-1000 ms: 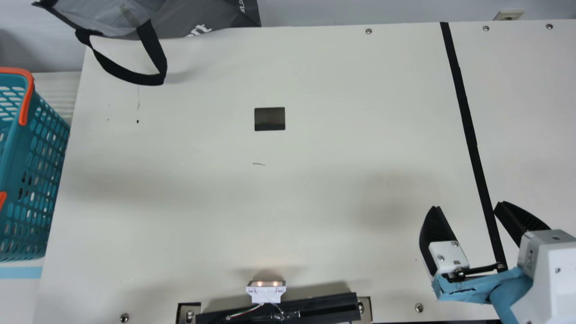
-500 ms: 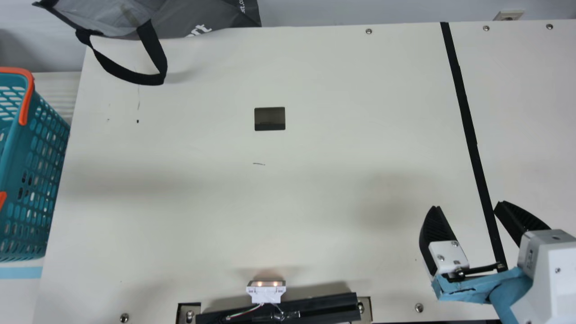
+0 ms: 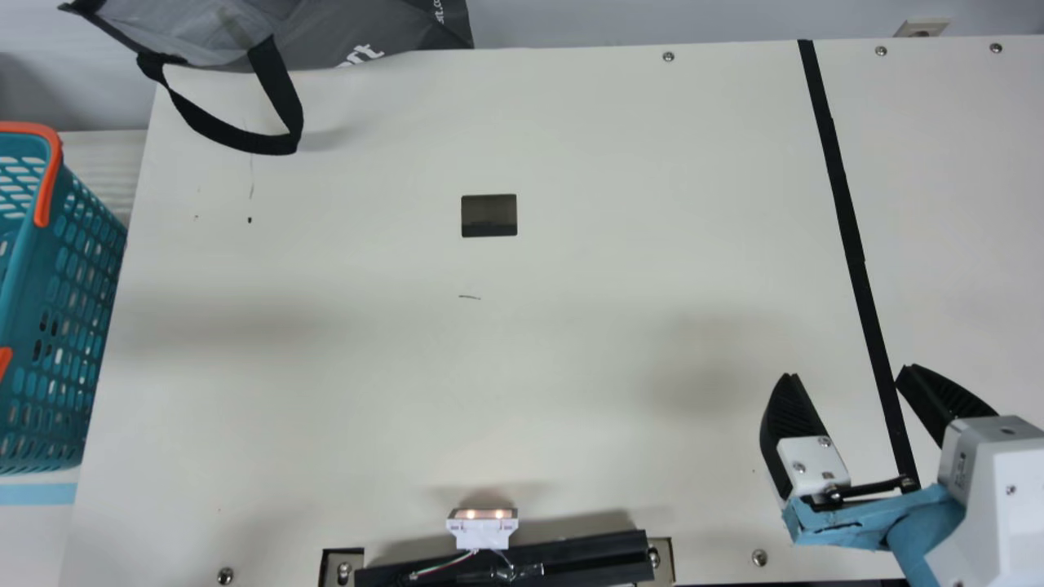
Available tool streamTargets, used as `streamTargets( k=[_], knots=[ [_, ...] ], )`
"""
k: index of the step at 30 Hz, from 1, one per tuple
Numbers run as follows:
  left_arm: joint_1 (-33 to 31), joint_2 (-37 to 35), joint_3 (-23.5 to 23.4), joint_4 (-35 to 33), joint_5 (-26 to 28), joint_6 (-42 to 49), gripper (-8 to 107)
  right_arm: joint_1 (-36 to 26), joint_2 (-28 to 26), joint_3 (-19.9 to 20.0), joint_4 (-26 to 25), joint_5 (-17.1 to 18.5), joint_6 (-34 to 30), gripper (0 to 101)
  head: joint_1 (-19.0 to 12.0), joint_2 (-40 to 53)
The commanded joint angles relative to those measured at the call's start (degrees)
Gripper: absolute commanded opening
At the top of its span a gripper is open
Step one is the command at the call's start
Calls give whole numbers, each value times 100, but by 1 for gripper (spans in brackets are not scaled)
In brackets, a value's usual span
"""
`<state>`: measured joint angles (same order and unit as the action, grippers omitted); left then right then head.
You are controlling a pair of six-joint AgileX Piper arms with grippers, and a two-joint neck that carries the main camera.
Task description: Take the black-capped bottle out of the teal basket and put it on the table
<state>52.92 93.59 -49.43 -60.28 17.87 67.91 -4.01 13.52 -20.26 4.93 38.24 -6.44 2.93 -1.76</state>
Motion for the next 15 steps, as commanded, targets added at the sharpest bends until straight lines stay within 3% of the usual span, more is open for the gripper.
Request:
streamTargets(
  k=[1, 15],
  knots=[
    [14, 91, -10, -254, 5, 330, 107, 0, 0, 0, 0, 0, 0, 91, -21, 18],
    [-55, 573, 7, -1432, 145, 1668, 107, 0, 0, 0, 5, -8, 0, 91, -21, 18]
  ],
)
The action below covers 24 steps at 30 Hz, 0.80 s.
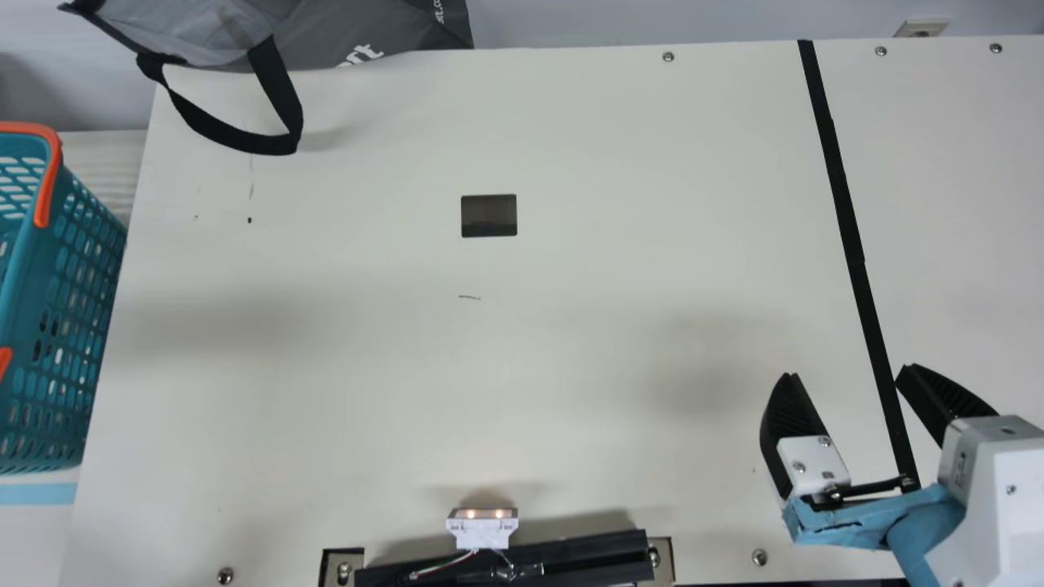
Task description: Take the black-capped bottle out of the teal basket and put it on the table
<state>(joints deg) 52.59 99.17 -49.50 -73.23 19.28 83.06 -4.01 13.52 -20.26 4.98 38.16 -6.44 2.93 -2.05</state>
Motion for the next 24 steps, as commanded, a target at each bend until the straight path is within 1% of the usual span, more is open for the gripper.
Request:
streamTargets(
  k=[1, 9, 20, 21, 22, 23, 24],
  knots=[
    [-37, 31, 22, -210, 18, 230, 107, 0, 0, 0, 0, 0, 0, 91, -21, 47],
    [-168, 197, 52, -754, 40, 832, 107, 0, 0, 0, 0, 5, 0, 91, -21, 47],
    [-247, 374, 0, -1186, -66, 1314, 107, 0, 0, 0, 0, 5, 0, 91, -21, 47],
    [-249, 386, -8, -1203, -69, 1334, 93, 0, 0, 0, 0, 5, 0, 91, -21, 47],
    [-253, 396, -15, -1214, -73, 1347, 93, 0, 0, 0, 0, 5, 0, 91, -21, 47],
    [-256, 404, -21, -1224, -75, 1359, 89, 0, 0, 0, 0, 5, 0, 91, -21, 47],
    [-260, 415, -29, -1235, -79, 1373, 75, 0, 0, 0, 0, 5, 0, 91, -21, 47]
  ],
)
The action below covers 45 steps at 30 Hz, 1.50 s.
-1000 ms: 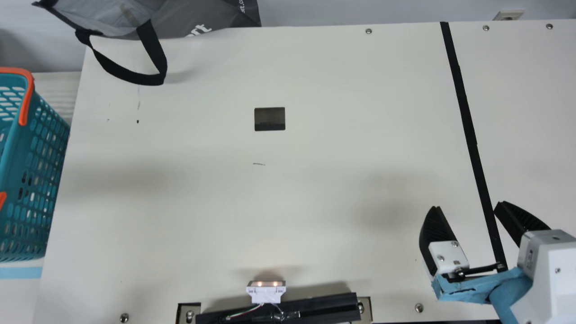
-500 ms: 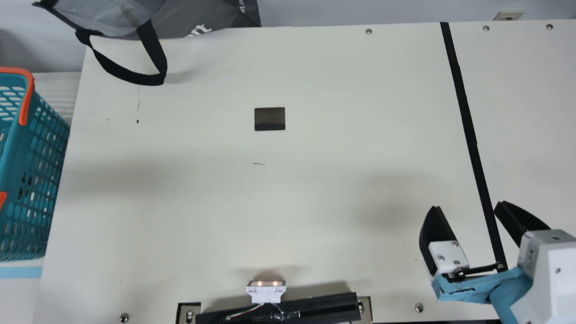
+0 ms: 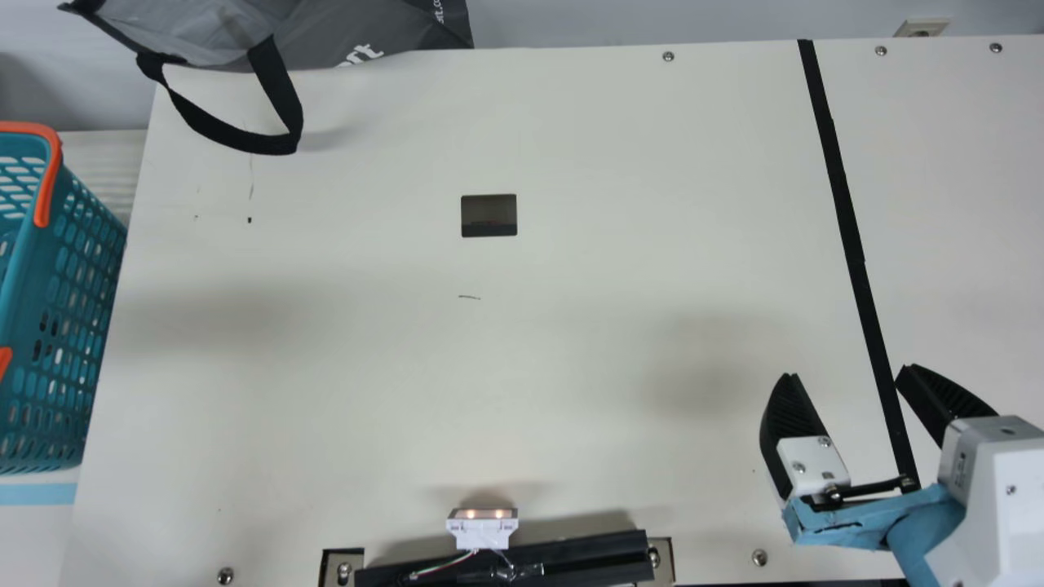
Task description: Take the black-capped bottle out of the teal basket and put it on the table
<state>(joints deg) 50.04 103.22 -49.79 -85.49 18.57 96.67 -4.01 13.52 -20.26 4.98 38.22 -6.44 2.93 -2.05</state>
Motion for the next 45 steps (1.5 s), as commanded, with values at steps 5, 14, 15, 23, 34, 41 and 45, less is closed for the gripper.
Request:
streamTargets(
  k=[5, 14, 15, 23, 34, 41, 45],
  knots=[
    [-27, 53, -27, -12, -36, 29, 0, 0, 0, 0, 0, 0, 0, 91, -21, 47],
    [-61, 45, -41, 76, -44, -65, 0, 0, 0, 0, 0, 0, 0, 91, -21, 47],
    [-64, 42, -47, 90, -42, -80, 15, 0, 0, 0, 0, 0, 0, 91, -21, 47],
    [-73, 54, -136, 210, -46, -193, 107, 0, 0, 0, 0, 1, 0, 91, -21, 47],
    [-88, 206, -287, 276, -132, -240, 107, 0, 0, 0, 0, 1, 0, 91, -21, 47],
    [-121, 304, -344, 266, -199, -234, 38, 0, 0, 0, 0, 1, 0, 91, -21, 47],
    [-126, 306, -341, 278, -230, -235, 0, 0, 0, 0, 0, 1, 0, 91, -21, 47]
  ],
)
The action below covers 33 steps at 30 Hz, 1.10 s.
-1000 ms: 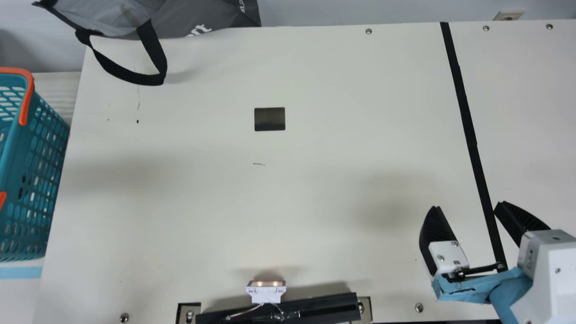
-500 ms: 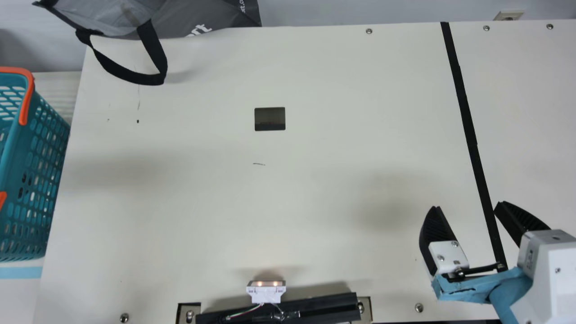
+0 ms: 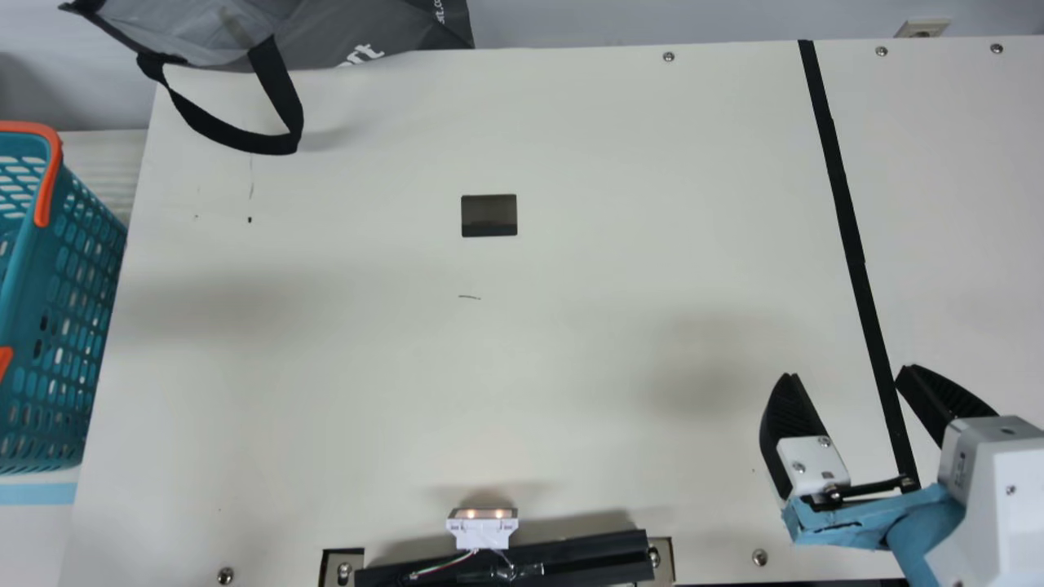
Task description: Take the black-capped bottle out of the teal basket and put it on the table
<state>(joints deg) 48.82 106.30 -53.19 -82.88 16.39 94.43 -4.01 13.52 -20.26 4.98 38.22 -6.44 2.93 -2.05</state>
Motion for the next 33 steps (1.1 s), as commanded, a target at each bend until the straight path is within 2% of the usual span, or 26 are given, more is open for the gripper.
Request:
streamTargets(
  k=[1, 10, 17, 26, 33],
  knots=[
    [-2, -5, 0, 26, -14, -18, 0, 0, 0, 0, 0, 0, 0, 91, -21, 47],
    [-43, -217, 19, 303, 37, -305, 0, 0, 0, 0, 0, 0, 0, 91, -21, 47],
    [-200, -643, 137, 808, 102, -828, 0, 0, 0, 0, 0, 0, 0, 91, -21, 47],
    [-457, -1376, 241, 1876, 267, -1900, 0, 0, 0, 0, 9, -6, 0, 91, -21, 47],
    [-571, -1966, 54, 2871, 540, -2962, 0, 0, 0, 0, 14, -6, 0, 91, -21, 47]
  ],
)
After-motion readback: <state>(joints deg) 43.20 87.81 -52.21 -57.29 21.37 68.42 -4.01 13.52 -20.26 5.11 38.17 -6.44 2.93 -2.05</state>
